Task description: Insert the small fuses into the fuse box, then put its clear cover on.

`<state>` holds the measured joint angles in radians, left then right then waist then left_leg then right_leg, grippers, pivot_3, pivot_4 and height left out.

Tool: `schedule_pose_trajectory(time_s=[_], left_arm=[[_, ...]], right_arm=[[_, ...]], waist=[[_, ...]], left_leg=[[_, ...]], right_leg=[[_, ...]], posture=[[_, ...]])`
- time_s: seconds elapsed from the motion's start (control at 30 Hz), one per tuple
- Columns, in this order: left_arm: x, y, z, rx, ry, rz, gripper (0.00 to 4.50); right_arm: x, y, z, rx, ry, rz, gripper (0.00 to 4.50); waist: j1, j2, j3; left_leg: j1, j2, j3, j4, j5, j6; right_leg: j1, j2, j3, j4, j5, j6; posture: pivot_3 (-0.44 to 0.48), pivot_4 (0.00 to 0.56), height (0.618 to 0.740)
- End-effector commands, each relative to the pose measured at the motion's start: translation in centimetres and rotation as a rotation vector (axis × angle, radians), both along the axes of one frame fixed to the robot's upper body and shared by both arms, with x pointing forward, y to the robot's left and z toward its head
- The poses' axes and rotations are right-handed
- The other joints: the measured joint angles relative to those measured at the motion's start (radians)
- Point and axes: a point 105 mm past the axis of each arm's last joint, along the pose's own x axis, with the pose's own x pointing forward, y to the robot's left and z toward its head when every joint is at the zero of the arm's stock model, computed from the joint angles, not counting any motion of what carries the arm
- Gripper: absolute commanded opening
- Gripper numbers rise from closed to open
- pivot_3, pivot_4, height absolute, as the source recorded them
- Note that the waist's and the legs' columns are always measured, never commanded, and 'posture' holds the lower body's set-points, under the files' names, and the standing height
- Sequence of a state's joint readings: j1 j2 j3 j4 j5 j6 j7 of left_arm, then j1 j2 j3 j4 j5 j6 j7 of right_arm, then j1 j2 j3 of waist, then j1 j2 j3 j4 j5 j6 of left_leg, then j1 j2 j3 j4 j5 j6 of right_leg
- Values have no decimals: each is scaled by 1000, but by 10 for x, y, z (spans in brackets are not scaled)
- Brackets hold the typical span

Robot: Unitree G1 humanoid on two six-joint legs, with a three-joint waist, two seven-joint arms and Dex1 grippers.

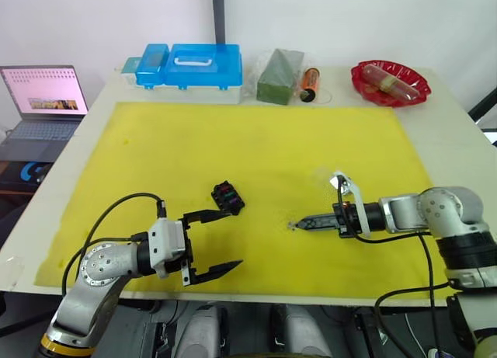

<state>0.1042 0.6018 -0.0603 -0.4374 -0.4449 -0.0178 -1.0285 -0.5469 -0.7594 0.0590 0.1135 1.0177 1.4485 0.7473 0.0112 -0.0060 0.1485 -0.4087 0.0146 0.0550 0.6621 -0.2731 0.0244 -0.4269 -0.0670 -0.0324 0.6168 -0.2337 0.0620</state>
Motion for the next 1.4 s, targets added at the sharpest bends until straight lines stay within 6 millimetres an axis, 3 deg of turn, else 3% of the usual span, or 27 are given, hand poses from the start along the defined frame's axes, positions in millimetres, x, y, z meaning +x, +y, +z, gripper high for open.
schedule_pose_trajectory(time_s=[0.03, 0.53, 0.87, 1.4], left_arm=[[-2, 1, 6, -5, -37, -7, 4500], [-3, 10, 0, 5, -37, -1, 4500], [-4, 8, -4, 6, -39, -5, 4500], [-5, 8, -3, 3, -37, 11, 4500]], right_arm=[[7, 2, 11, 32, -30, -9, 1140], [5, -2, -1, -38, -46, 38, 1140], [23, 7, 6, -48, -77, 140, 1140], [15, 22, 10, 0, -30, 311, 1140]], waist=[[0, 0, 0], [-1, 1, 0], [-11, 2, 0], [-26, 2, 1]], left_leg=[[0, 0, 0, 0, 0, 0], [0, -1, 0, -1, -1, -1], [0, -1, 1, -1, -1, -2], [0, -4, 2, -12, 1, -5]], right_leg=[[0, 0, 0, 0, 0, 0], [-1, -3, -1, 0, 0, 0], [-2, -4, -1, 0, 0, -1], [-6, -7, -1, -2, 0, -1]], posture=[[0, 150, 740], [0, 150, 740], [0, 150, 740], [0, 150, 740]])
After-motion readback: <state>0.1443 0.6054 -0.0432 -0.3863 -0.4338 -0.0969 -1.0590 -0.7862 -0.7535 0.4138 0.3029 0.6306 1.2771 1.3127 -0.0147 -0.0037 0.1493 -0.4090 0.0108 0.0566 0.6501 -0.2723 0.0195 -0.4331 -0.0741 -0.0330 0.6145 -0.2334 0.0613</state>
